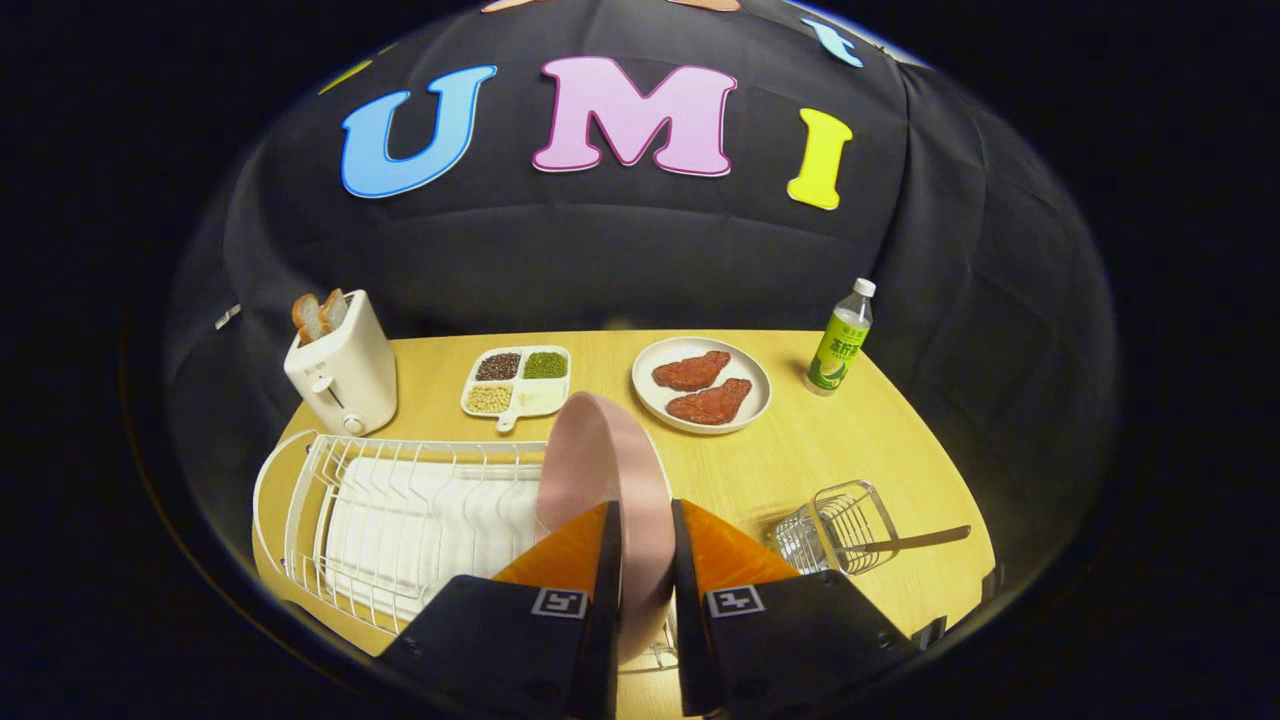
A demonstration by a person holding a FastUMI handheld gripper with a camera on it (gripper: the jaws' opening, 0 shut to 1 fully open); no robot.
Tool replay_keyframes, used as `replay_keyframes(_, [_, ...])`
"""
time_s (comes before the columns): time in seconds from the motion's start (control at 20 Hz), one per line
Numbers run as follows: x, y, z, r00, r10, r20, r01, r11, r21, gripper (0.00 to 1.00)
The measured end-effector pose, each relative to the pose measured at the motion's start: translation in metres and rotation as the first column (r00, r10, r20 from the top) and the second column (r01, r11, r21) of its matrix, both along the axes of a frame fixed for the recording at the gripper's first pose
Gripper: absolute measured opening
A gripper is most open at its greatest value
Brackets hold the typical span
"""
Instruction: Take the plate from the dish rack, then take the spoon from the basket and place it into the plate.
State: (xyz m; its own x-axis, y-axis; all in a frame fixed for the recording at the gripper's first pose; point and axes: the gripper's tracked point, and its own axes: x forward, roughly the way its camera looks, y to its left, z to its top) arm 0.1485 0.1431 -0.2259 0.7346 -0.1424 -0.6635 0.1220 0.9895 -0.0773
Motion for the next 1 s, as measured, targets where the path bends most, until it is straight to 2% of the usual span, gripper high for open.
replay_keyframes(0.4, [0.009, 0.043, 0.031, 0.983, 0.135, 0.124, -0.115, 0.981, -0.154, 0.26])
replay_keyframes(0.55, [0.013, 0.046, 0.043, 0.975, 0.159, 0.152, -0.127, 0.971, -0.203, 0.26])
replay_keyframes(0.8, [0.013, 0.02, 0.041, 0.985, 0.107, 0.132, -0.078, 0.975, -0.207, 0.25])
replay_keyframes(1.0, [0.014, -0.004, 0.037, 0.994, 0.033, 0.107, -0.017, 0.99, -0.14, 0.23])
